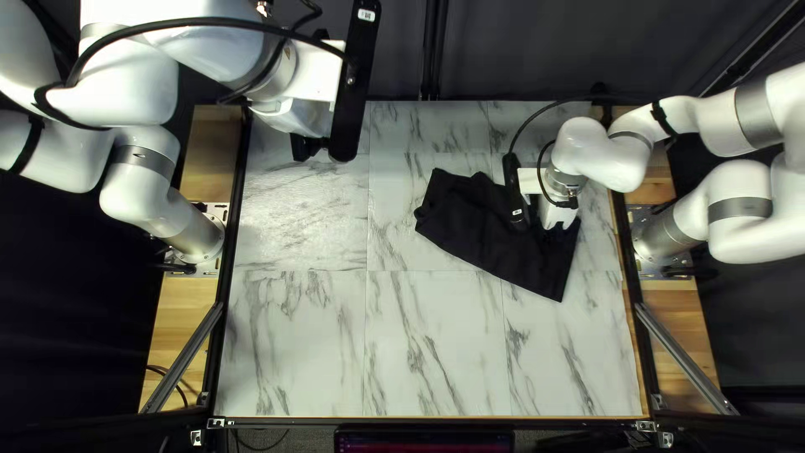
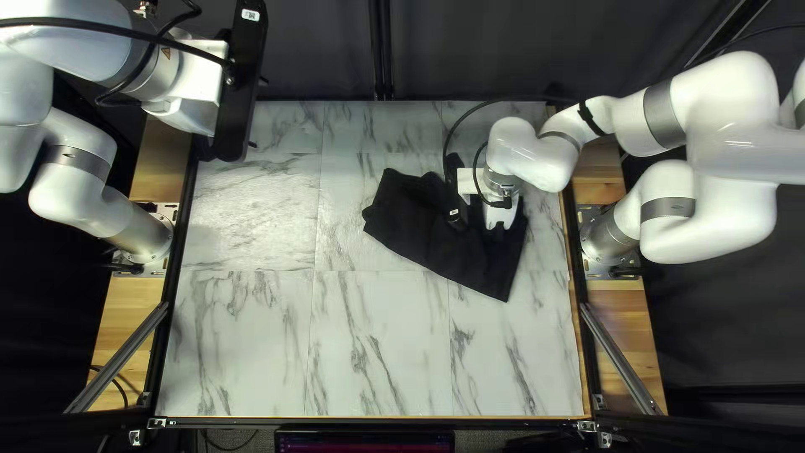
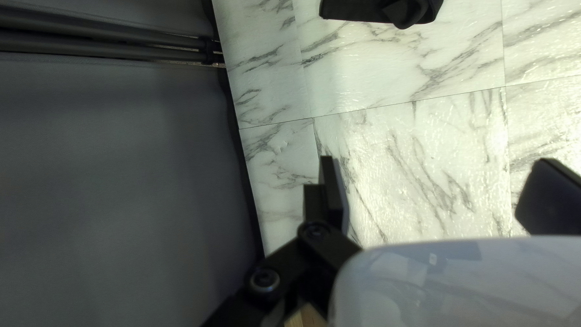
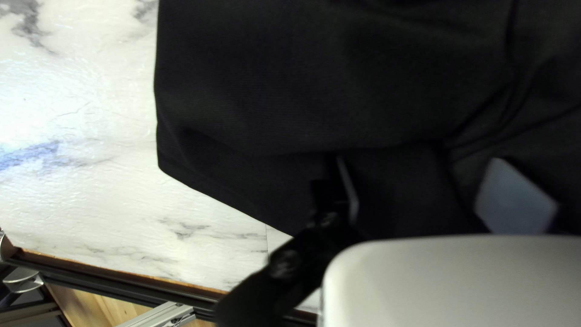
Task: Fold t-shirt
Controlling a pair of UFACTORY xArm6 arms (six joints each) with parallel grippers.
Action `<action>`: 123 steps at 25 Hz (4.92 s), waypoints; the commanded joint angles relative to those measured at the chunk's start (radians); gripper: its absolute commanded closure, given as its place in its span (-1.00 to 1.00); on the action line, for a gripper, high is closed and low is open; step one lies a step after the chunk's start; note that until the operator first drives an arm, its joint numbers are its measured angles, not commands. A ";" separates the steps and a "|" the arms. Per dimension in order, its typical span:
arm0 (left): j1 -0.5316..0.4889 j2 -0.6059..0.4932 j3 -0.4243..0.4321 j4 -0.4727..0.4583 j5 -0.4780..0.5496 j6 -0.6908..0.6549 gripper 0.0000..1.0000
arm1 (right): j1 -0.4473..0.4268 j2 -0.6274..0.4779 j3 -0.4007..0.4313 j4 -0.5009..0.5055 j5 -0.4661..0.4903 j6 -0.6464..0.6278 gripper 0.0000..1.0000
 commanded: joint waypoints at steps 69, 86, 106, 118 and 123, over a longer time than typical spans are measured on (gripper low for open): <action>0.000 0.000 0.000 0.000 0.000 0.000 -1.00 | 0.065 -0.773 -0.358 -0.431 0.857 0.533 -1.00; 0.000 0.000 0.000 0.000 0.000 0.000 -1.00 | 0.118 -0.773 -0.394 -0.443 0.896 0.594 -1.00; 0.289 0.720 0.091 -0.440 -0.931 0.508 -1.00 | 0.118 -0.773 -0.394 -0.443 0.896 0.594 -1.00; 0.327 0.899 -0.076 -0.463 -0.919 0.548 -1.00 | 0.118 -0.773 -0.394 -0.443 0.896 0.594 -1.00; 0.357 1.024 -0.165 -0.498 -0.915 0.585 -1.00 | 0.118 -0.773 -0.394 -0.443 0.896 0.594 -1.00</action>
